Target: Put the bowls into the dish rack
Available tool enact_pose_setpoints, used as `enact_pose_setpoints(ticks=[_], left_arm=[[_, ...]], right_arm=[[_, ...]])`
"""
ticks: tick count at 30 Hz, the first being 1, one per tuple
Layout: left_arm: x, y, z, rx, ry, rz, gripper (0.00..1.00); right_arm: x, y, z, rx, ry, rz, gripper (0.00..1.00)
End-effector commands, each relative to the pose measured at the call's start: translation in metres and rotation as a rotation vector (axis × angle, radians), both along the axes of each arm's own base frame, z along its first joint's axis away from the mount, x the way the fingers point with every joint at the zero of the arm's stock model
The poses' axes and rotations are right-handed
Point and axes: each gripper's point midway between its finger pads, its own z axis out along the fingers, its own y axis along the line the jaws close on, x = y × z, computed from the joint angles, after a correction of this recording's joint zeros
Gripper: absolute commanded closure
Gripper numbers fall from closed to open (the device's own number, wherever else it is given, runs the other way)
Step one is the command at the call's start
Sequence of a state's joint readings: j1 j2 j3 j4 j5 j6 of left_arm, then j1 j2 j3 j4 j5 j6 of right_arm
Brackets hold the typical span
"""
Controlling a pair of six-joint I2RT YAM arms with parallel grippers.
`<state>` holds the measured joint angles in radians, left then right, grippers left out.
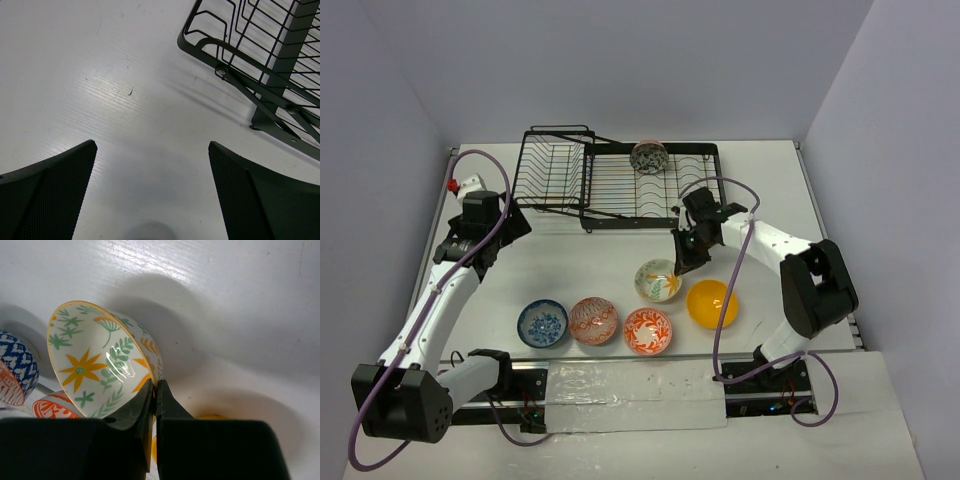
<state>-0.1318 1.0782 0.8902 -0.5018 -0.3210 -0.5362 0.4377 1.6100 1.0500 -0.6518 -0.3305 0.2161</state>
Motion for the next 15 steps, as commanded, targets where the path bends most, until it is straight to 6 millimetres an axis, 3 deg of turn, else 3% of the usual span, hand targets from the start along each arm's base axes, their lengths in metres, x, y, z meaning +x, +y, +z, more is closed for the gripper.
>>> enact_pose_setpoints(ticks=[1,9,12,15], left_arm=[[0.002,0.001,0.004,0.009,-0.022,0.009,0.01],[0.002,0.002,0.005,0.009,-0.024,0.010,0.01],[0.002,0.002,0.006,0.008,-0.027,0.010,0.01],[0.002,0.002,0.006,0.008,-0.029,0.012,0.01]], right_arm=[[0.010,0.005,0.012,0.014,-0.024,0.006,0.97],[0.016,0.006,0.022,0.005,-0.049,0.032,1.00],[0.021,0.010,0.040,0.009,-0.112,0.055,1.00],[0.032,0.018,0.076,0.040,-0.207,0.094,1.00]])
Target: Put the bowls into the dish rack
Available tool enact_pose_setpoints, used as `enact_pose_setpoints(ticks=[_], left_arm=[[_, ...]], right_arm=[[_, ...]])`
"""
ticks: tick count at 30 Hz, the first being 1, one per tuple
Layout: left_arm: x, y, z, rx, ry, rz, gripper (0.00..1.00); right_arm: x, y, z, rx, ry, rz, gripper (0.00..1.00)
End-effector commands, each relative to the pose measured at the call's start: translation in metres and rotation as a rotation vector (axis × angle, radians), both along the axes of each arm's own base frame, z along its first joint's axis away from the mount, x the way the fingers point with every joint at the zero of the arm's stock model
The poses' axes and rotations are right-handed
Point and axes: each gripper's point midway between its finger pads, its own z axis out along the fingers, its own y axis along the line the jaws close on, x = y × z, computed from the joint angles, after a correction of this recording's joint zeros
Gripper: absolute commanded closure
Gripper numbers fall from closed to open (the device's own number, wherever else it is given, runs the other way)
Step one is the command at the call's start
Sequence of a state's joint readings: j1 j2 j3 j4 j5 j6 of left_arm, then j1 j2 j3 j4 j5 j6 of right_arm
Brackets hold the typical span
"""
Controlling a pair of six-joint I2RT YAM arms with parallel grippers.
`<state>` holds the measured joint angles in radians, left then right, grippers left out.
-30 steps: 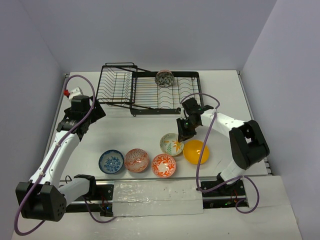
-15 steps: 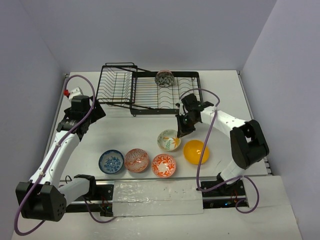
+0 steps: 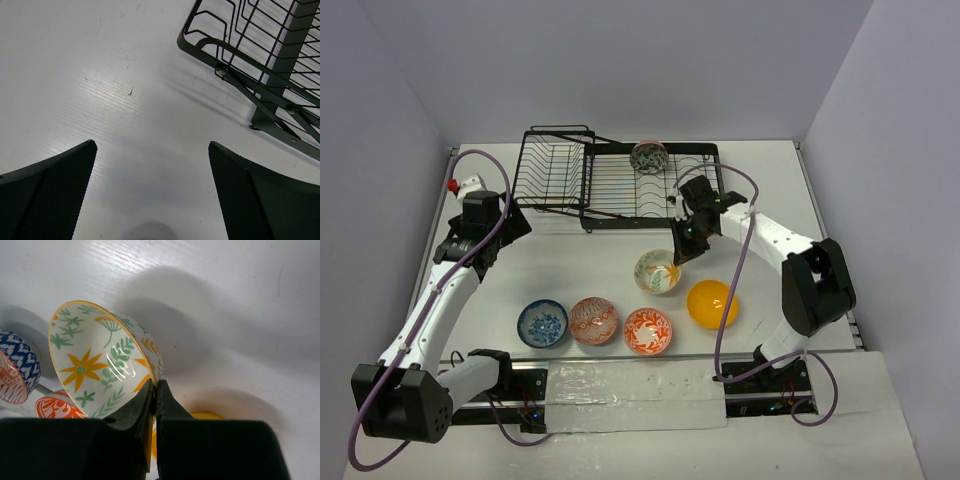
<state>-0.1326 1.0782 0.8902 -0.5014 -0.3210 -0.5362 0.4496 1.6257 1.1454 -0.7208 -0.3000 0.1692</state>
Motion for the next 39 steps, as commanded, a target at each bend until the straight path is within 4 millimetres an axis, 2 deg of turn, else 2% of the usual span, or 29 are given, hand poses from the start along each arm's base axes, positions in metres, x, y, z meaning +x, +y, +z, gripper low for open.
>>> enact_pose_setpoints(ticks=[1,2,5,11,17,19,24,28,32,35,39], left_arm=[[0.002,0.002,0.006,0.007,-0.027,0.012,0.01],[0.002,0.002,0.005,0.007,-0.025,0.012,0.01],[0.002,0.002,0.005,0.007,-0.023,0.009,0.01],[0.002,0.003,0.003,0.009,-0.017,0.015,0.01],[0.003,0.002,0.003,0.008,-0.018,0.014,0.01],[0.003,0.002,0.003,0.009,-0.017,0.014,0.01],[0.002,0.003,0.000,0.013,-0.007,0.020,0.01],[0.002,0.005,0.001,0.019,-0.007,0.030,0.01],[0.001,0.008,0.002,0.027,-0.011,0.040,0.01],[0.001,0.009,0.003,0.030,-0.010,0.045,0.01],[0.000,0.009,0.004,0.031,-0.014,0.048,0.01]], right_arm=[[0.022,0.017,0.068,0.073,-0.190,0.076,1.00],[0.027,0.021,0.087,0.082,-0.234,0.088,1.00],[0.033,0.026,0.118,0.084,-0.318,0.135,1.00],[0.050,0.030,0.205,0.091,-0.600,0.208,1.00],[0.081,0.005,0.262,-0.040,-0.868,0.139,1.00],[0.093,-0.011,0.272,-0.136,-0.941,0.093,1.00],[0.120,-0.020,0.294,-0.270,-1.137,0.075,1.00],[0.141,-0.012,0.289,-0.375,-1.222,0.125,1.00],[0.163,-0.006,0.296,-0.483,-1.322,0.126,1.00],[0.174,-0.003,0.303,-0.559,-1.398,0.119,1.00],[0.184,0.001,0.299,-0.695,-1.481,0.137,1.00]])
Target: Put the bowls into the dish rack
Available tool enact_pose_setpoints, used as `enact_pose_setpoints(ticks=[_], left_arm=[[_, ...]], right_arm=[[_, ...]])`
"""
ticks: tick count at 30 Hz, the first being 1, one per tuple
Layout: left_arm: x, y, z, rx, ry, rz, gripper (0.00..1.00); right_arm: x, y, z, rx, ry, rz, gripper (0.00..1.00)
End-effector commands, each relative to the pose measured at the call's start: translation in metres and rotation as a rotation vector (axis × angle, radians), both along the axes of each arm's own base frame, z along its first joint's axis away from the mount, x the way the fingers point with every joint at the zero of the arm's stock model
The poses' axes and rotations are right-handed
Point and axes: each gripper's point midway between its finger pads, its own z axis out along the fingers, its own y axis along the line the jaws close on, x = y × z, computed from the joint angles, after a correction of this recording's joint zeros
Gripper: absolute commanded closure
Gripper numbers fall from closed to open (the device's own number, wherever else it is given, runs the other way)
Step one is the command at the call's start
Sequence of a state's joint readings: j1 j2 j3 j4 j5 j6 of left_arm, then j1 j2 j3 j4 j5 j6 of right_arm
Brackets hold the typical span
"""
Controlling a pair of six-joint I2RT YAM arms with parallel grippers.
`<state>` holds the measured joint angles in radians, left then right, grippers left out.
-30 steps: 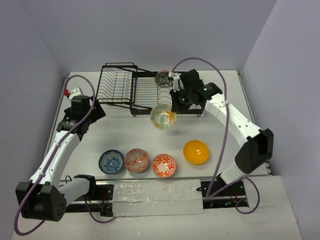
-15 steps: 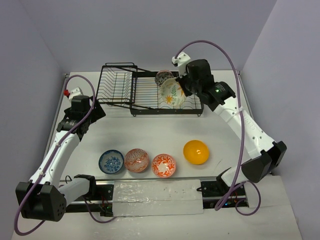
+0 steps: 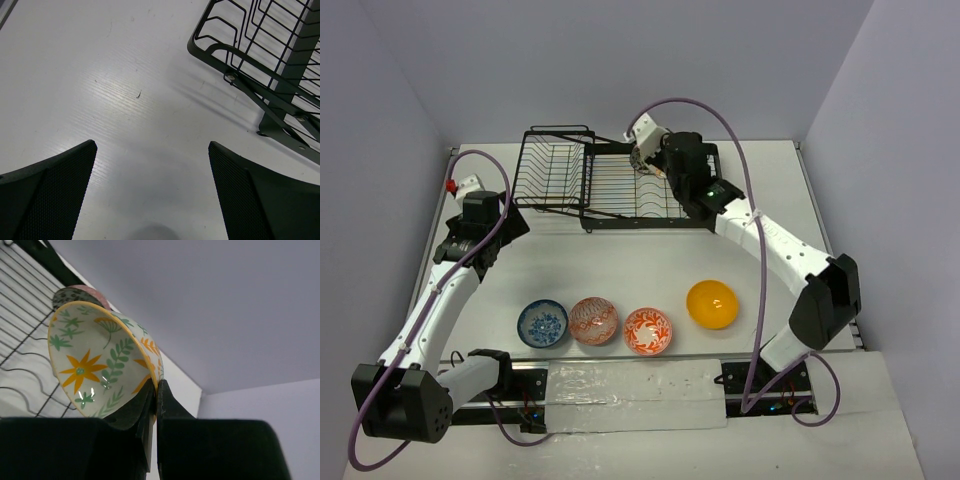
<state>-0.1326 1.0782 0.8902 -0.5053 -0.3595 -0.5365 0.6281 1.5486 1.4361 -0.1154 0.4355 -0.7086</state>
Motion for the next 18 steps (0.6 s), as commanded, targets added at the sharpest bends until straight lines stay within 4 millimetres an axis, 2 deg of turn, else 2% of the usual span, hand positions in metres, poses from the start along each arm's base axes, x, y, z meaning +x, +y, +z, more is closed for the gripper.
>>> enact_pose_setpoints(ticks=[1,5,7,8,13,14,15,16,18], left_arm=[[0.001,0.003,0.005,0.007,-0.020,0.019,0.01],[0.000,0.004,0.007,0.011,-0.024,0.025,0.01],[0.000,0.005,0.008,0.012,-0.028,0.029,0.01],[0.000,0.005,0.008,0.015,-0.027,0.032,0.01],[0.000,0.006,0.011,0.014,-0.039,0.033,0.01],[-0.001,0.006,0.012,0.014,-0.040,0.033,0.01],[-0.001,0.006,0.012,0.012,-0.042,0.034,0.01],[-0.002,0.006,0.013,0.013,-0.045,0.035,0.01],[-0.002,0.007,0.014,0.015,-0.050,0.037,0.01]], right_arm=[[0.013,-0.003,0.052,-0.033,-0.264,-0.076,1.00],[0.018,0.000,0.048,-0.048,-0.380,-0.075,1.00],[0.023,0.004,0.031,-0.116,-0.376,-0.057,1.00],[0.024,0.006,0.037,-0.122,-0.421,-0.055,1.00],[0.031,0.014,0.015,-0.127,-0.474,-0.018,1.00],[0.032,0.015,0.019,-0.117,-0.507,-0.020,1.00],[0.037,0.018,0.008,-0.139,-0.508,-0.013,1.00],[0.037,0.018,0.009,-0.125,-0.535,-0.018,1.00],[0.044,0.023,-0.005,-0.135,-0.541,-0.005,1.00]])
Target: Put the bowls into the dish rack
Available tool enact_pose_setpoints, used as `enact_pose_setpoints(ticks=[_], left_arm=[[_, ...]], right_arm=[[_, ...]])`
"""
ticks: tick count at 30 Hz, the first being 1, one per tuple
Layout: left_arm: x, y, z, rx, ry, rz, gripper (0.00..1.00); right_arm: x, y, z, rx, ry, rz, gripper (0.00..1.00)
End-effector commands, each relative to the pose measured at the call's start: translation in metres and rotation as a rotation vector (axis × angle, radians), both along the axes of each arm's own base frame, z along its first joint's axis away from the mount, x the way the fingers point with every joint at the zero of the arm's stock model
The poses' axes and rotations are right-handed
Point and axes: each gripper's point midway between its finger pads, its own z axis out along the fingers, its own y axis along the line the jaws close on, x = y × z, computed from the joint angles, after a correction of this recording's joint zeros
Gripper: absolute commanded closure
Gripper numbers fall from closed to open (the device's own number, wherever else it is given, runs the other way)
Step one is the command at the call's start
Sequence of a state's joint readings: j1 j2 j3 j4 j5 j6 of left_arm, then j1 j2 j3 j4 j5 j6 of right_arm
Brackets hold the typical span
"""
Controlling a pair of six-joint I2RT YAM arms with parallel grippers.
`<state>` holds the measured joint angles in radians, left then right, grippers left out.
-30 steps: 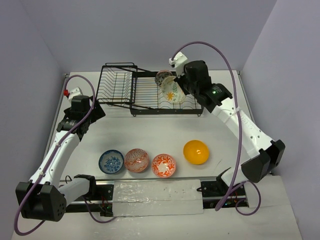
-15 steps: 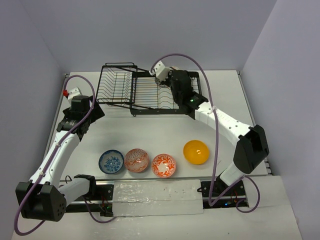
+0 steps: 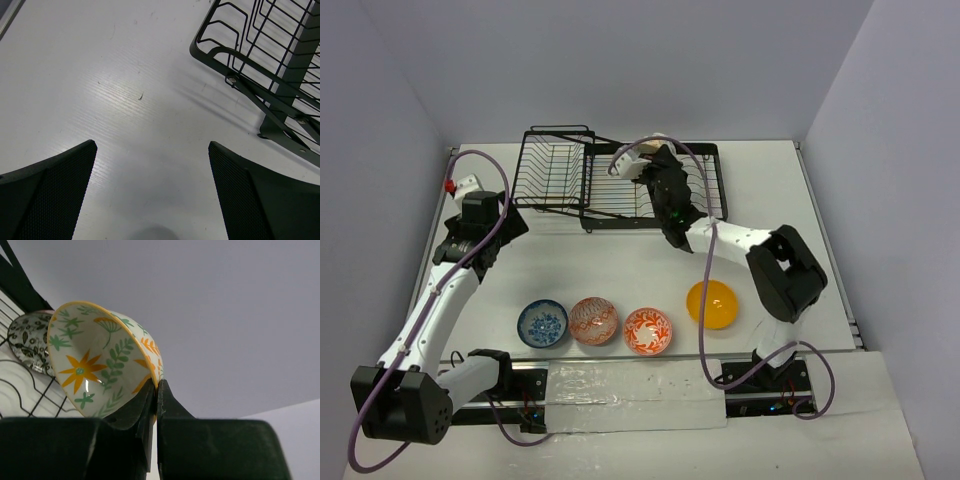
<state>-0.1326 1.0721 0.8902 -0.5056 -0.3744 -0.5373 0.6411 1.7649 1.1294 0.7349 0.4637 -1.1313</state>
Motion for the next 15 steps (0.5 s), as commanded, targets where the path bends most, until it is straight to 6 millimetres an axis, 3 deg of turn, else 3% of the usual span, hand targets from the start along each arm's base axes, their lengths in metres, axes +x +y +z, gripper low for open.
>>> enact_pose_setpoints(ticks=[1,15], left_arm=[[-0.001,0.004,0.013,0.007,-0.046,0.025,0.01],[-0.002,0.006,0.015,0.008,-0.050,0.036,0.01]], right_arm=[[0.001,0.000,0.048,0.104,-0.238,0.015,1.00],[0.032,0.005,0.006,0.104,-0.290,0.015,1.00]])
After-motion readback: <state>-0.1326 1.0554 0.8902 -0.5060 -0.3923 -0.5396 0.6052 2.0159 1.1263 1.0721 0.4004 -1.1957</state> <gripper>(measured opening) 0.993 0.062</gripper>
